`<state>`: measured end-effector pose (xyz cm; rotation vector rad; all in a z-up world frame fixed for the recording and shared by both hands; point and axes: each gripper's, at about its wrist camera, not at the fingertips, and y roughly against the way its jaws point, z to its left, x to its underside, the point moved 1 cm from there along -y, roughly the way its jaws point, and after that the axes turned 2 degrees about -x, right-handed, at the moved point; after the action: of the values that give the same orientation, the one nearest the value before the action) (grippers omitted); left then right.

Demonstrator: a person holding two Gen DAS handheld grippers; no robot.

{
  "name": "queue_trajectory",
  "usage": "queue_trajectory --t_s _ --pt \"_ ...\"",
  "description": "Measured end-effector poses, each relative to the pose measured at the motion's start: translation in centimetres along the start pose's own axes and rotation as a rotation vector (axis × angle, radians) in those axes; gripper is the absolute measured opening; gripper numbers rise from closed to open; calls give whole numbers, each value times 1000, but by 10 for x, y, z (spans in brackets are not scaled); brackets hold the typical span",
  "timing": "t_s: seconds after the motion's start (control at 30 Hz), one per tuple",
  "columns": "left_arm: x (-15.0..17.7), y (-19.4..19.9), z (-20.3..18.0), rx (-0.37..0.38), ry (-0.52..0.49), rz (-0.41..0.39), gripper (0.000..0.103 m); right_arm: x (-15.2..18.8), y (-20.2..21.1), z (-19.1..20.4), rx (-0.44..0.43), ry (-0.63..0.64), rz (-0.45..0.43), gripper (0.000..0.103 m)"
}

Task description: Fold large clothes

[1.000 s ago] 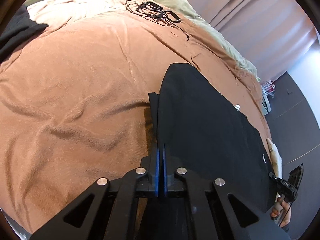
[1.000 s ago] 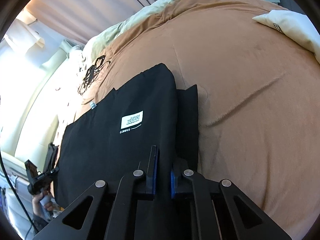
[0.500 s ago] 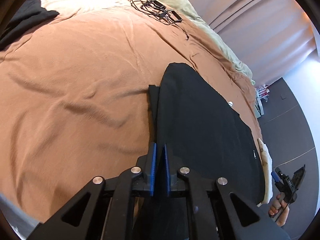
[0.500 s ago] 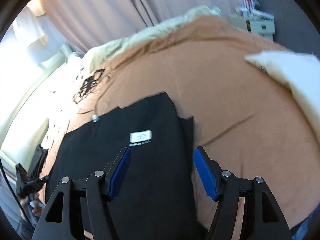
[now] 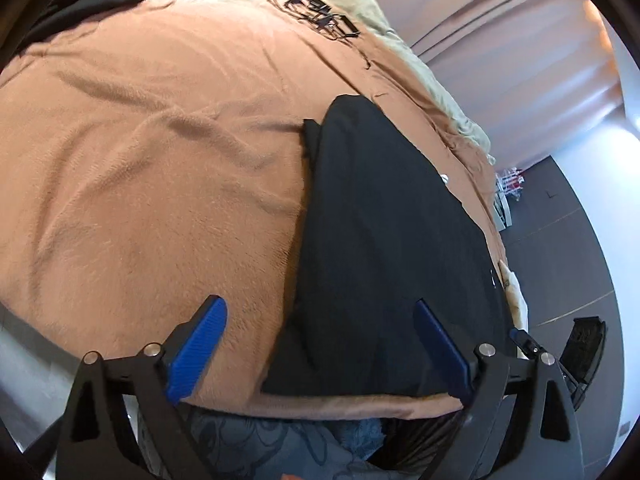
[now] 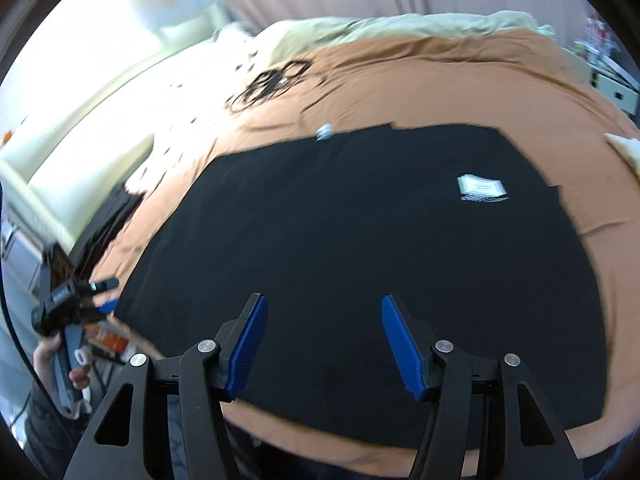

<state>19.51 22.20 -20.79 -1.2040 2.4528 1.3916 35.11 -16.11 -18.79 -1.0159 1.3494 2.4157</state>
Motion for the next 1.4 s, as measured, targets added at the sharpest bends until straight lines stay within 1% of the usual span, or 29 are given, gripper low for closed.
queue_trajectory --t_s 0.1,0.17,0.2,0.23,0.3,0.37,0.4,0.43,0.47,0.5,0.53,0.6,0.67,0.73,0.8,0.87,0.93,1.0,1.13,1.27,1.33,1.4 --pt "7 4 3 18 25 -3 95 10 -9 18 -20 23 30 59" --pt "12 4 5 28 33 -8 95 16 -14 30 -23 41 45 45" --pt "15 3 5 32 36 -8 92 20 -18 35 -26 47 60 35" --pt "16 2 6 40 37 -7 87 21 -21 38 -27 45 71 32" --pt "19 -2 8 61 49 14 66 26 -25 43 -25 45 82 32" --pt "22 -8 7 79 49 32 59 27 -28 48 -27 55 85 29" --pt "21 -12 5 80 40 36 59 26 -30 52 -28 72 92 25" --pt "21 -15 4 89 34 41 59 26 -31 55 -27 89 98 23" --pt "20 -18 4 97 38 49 58 25 -33 58 -25 104 101 23" --pt "20 -20 5 97 45 51 54 24 -35 61 -16 119 106 23" --pt "19 -23 7 95 55 52 52 24 -38 62 -7 129 116 23" --pt "18 -25 10 97 69 40 48 25 -51 64 8 141 152 22" --pt "19 -26 10 92 67 26 47 28 -71 62 50 156 213 20" --pt "21 -26 7 69 48 7 44 23 -86 56 87 156 230 4" --pt "23 -25 3 44 31 -8 43 13 -92 49 94 129 235 0" --pt "23 -25 2 32 30 -16 42 -1 -93 45 108 126 215 0" --pt "25 -24 3 29 42 -22 41 -17 -96 38 155 118 196 0" --pt "26 -25 3 30 51 -25 41 -30 -99 31 139 79 194 0" --pt "25 -26 6 38 77 -21 41 -51 -115 25 139 79 208 0" --pt "19 -30 10 62 114 -8 41 -76 -133 13 136 37 214 0" --pt "16 -33 11 67 129 -1 41 -87 -139 12 128 26 202 0" --pt "13 -35 10 64 131 2 41 -98 -145 9 151 28 204 0"
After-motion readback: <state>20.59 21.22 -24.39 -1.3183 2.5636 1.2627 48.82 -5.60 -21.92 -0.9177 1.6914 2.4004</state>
